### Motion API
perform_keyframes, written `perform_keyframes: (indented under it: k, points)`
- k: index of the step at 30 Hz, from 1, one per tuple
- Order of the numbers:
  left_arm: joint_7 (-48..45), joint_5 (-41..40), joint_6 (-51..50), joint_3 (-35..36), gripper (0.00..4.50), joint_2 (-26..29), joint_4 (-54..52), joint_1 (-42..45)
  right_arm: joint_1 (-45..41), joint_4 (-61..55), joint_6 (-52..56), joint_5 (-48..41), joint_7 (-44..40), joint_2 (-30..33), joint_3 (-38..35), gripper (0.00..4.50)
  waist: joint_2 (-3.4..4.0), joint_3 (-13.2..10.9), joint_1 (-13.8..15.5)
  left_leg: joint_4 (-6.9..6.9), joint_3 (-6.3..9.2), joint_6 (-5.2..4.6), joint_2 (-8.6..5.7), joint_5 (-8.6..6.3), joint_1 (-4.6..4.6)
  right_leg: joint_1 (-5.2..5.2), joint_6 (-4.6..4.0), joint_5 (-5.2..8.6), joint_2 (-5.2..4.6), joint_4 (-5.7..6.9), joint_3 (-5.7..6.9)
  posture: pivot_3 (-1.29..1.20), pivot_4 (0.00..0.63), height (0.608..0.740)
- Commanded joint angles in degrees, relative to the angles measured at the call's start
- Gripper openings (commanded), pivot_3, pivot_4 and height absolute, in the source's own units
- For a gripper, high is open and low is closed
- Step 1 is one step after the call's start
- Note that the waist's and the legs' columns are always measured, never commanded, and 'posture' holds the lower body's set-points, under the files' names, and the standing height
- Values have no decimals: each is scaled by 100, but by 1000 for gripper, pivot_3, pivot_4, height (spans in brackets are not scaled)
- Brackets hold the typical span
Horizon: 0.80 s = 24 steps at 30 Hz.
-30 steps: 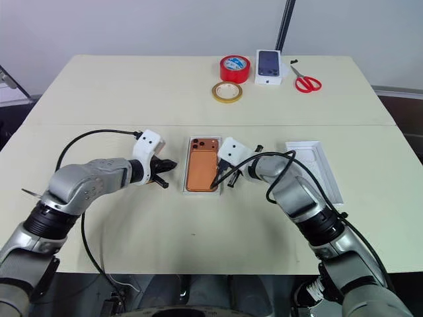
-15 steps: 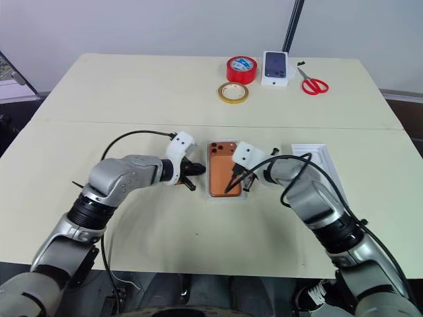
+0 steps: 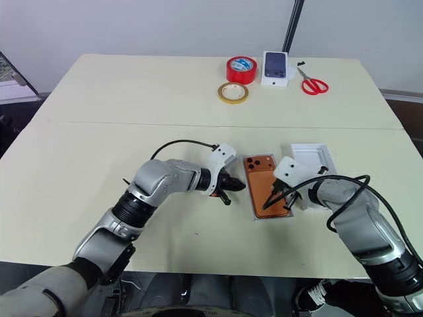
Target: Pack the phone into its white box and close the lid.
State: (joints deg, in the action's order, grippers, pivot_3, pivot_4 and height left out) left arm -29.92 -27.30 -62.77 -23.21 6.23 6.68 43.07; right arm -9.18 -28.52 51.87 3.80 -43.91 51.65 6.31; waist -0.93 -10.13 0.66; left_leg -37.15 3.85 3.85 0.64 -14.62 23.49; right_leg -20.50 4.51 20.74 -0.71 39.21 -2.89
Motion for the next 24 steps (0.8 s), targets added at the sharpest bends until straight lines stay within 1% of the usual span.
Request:
perform_keyframes:
  k: [1, 6, 10, 12, 14, 16, 17, 19, 22, 24]
  points:
    - [-127, 45, 171, 144, 62, -191, -40, 147, 115, -224, -12, -120, -31, 76, -109, 0, 0, 0, -4, -1, 0, 0, 0, 0, 0, 0, 0, 0, 0, 0, 0, 0, 150, 740]
    - [-121, 163, 195, 272, 62, -189, 22, 119, 148, -216, -35, -107, -24, 207, -170, 0, 0, 0, -5, -1, 0, 0, 0, 0, -1, 0, 0, 0, 1, 0, 0, 0, 150, 740]
    - [-201, 82, 10, 483, 62, 27, -335, -21, 185, -349, 99, -401, -310, 474, -591, 0, 0, -1, -5, 0, 0, 1, 0, 0, -1, 0, 0, 0, 1, 0, 0, 0, 150, 740]
    - [-268, -31, -101, 645, 0, 255, -693, -166, 233, -482, 236, -733, -588, 600, -928, 554, 1, -1, -19, 1, 0, 1, 0, 0, -1, 0, 0, 0, 1, 0, 0, 0, 150, 740]
    - [-337, -78, -67, 770, 0, 471, -1035, -325, 271, -585, 340, -943, -743, 710, -1186, 1301, 3, -1, -50, 2, -1, 1, 6, 0, -2, 0, 0, 0, 1, 0, -2, 0, 150, 740]
    - [-502, -20, 273, 816, 0, 775, -1403, -513, 177, -587, 569, -1180, -777, 681, -1385, 2476, 3, -1, -58, 2, -1, 1, 14, 0, -4, 0, -1, 0, 5, 1, -2, 0, 150, 740]
    - [-623, 12, 584, 884, 0, 914, -1592, -652, 96, -552, 692, -1313, -790, 639, -1461, 2925, 4, -1, -63, 3, -1, 1, 14, 0, -7, 2, -1, 0, 5, 1, -2, 0, 150, 740]
    - [-846, 124, 1202, 923, 0, 1164, -1880, -891, -99, -443, 1072, -1499, -721, 586, -1524, 2925, 5, -1, -59, 3, -3, 1, 14, 1, -8, 4, -1, 0, 3, 1, -3, 0, 150, 740]
    - [-1508, 513, 2420, 737, 0, 1853, -2342, -1392, -654, 116, 1828, -1738, -475, 355, -1532, 2925, 8, -2, -113, 3, -6, 1, 14, 1, -9, 3, -1, -1, -1, 1, -6, 0, 150, 740]
    - [-1880, 574, 2954, 752, 0, 2160, -2499, -1699, -935, 523, 2152, -1787, -271, 194, -1481, 2925, 10, -2, -128, 5, -7, 1, 15, 0, -10, 4, -2, -1, -2, 0, -6, 0, 150, 740]
